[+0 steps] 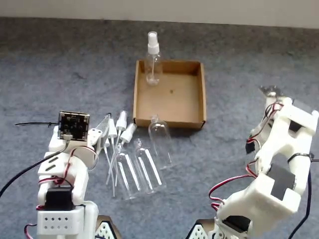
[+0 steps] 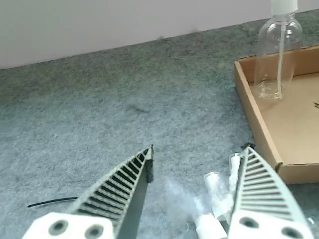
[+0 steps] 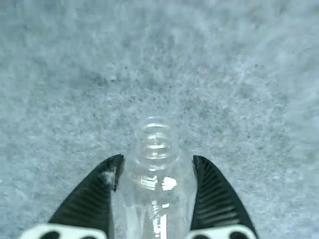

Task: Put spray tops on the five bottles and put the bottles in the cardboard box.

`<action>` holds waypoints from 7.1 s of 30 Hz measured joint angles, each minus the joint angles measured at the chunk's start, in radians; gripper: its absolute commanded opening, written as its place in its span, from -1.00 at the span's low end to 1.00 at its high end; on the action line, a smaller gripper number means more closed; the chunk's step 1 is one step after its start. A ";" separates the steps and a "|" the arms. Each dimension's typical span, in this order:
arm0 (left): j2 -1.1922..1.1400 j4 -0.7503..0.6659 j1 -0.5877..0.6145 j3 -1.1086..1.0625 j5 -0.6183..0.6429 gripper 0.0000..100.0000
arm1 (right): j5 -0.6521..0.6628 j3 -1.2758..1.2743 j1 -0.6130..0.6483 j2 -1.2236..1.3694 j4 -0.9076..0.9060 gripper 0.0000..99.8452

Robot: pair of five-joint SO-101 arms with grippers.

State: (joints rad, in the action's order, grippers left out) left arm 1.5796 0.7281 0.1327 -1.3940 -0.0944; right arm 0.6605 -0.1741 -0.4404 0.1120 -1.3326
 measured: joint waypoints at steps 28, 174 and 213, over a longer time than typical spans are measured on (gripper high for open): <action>-1.442 0.365 0.100 0.809 0.149 -0.50 | -0.350 -0.769 0.597 -1.165 0.133 -0.99; -1.033 0.497 -0.746 1.605 0.178 -0.98 | -0.595 -1.220 1.049 -1.938 0.631 -0.99; -0.756 0.488 -0.598 1.208 0.072 -0.68 | -0.595 -1.220 1.051 -1.939 0.631 -0.99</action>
State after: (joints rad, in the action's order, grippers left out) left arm 0.8232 1.2160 -0.4657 -0.1864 -0.0222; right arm 0.0652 -1.3940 0.6107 -1.8274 -0.7020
